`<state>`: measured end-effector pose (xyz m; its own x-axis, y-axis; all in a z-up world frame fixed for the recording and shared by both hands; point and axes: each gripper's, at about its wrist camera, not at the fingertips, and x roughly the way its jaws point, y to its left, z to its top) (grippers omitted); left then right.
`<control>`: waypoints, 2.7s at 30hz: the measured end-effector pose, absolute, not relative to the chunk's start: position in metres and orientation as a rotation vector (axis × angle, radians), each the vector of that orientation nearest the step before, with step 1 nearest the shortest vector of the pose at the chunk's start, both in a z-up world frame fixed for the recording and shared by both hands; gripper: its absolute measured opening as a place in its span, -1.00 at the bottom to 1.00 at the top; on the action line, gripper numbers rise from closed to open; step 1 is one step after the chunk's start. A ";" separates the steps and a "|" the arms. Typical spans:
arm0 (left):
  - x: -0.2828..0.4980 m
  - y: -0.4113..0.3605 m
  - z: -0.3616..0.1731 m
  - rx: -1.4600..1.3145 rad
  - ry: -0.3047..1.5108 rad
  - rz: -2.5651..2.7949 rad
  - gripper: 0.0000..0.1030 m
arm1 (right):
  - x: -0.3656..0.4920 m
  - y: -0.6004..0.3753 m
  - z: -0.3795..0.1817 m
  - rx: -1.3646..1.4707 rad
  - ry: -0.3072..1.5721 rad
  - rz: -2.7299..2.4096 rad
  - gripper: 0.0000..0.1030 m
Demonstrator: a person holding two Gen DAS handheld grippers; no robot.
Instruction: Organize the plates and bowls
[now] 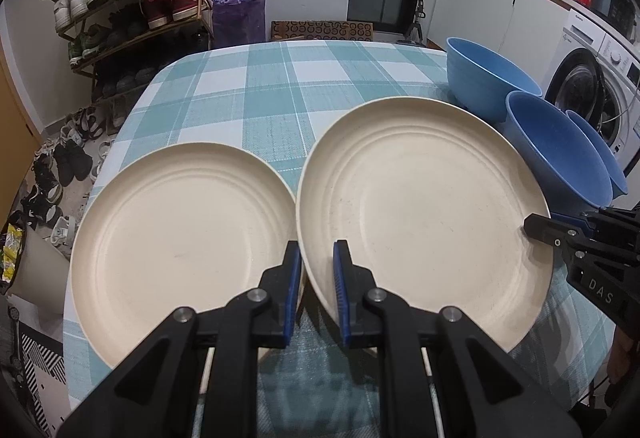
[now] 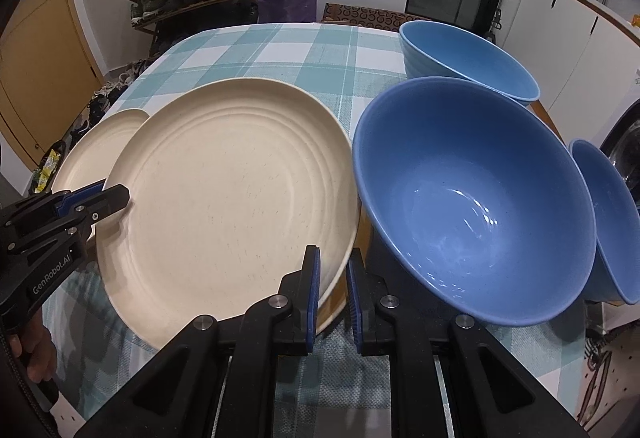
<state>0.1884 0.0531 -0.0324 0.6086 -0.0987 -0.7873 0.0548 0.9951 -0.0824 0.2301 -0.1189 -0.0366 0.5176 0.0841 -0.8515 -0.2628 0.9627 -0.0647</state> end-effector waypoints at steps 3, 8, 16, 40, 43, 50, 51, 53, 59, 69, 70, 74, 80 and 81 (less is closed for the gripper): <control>0.191 0.051 -0.034 -0.047 0.917 -0.091 -0.73 | 0.228 -0.119 -0.037 -0.205 0.998 0.190 -0.74; 0.194 0.048 -0.035 -0.034 0.922 -0.089 -0.73 | 0.225 -0.120 -0.041 -0.212 1.003 0.183 -0.73; 0.196 0.046 -0.038 -0.022 0.921 -0.092 -0.73 | 0.224 -0.121 -0.045 -0.220 1.002 0.171 -0.71; 0.195 0.034 -0.040 0.052 0.899 -0.081 -0.61 | 0.225 -0.120 -0.052 -0.236 1.017 0.147 -0.66; 0.195 0.034 -0.040 0.052 0.899 -0.082 -0.59 | 0.225 -0.121 -0.053 -0.229 1.017 0.149 -0.65; 0.193 0.037 -0.038 0.020 0.902 -0.098 -0.31 | 0.223 -0.129 -0.049 -0.178 1.002 0.180 -0.54; 0.191 0.039 -0.037 0.011 0.901 -0.096 -0.29 | 0.222 -0.130 -0.048 -0.170 0.996 0.187 -0.49; 0.190 0.041 -0.035 -0.002 0.900 -0.093 -0.21 | 0.220 -0.132 -0.044 -0.155 0.982 0.202 -0.40; 0.181 0.050 -0.025 -0.035 0.882 -0.073 -0.05 | 0.215 -0.133 -0.034 -0.107 0.952 0.256 0.01; 0.165 0.063 -0.011 -0.045 0.845 -0.046 -0.02 | 0.203 -0.119 -0.009 -0.059 0.846 0.389 0.63; 0.163 0.064 -0.010 -0.048 0.843 -0.044 0.01 | 0.202 -0.116 -0.007 -0.067 0.833 0.400 0.63; 0.155 0.073 -0.006 -0.069 0.828 -0.028 0.20 | 0.199 -0.107 0.002 -0.063 0.805 0.448 0.68; 0.139 0.089 0.004 -0.092 0.773 0.015 0.75 | 0.195 -0.100 0.018 -0.072 0.752 0.468 0.91; 0.137 0.093 0.006 -0.097 0.773 0.021 0.78 | 0.196 -0.099 0.022 -0.071 0.743 0.472 0.95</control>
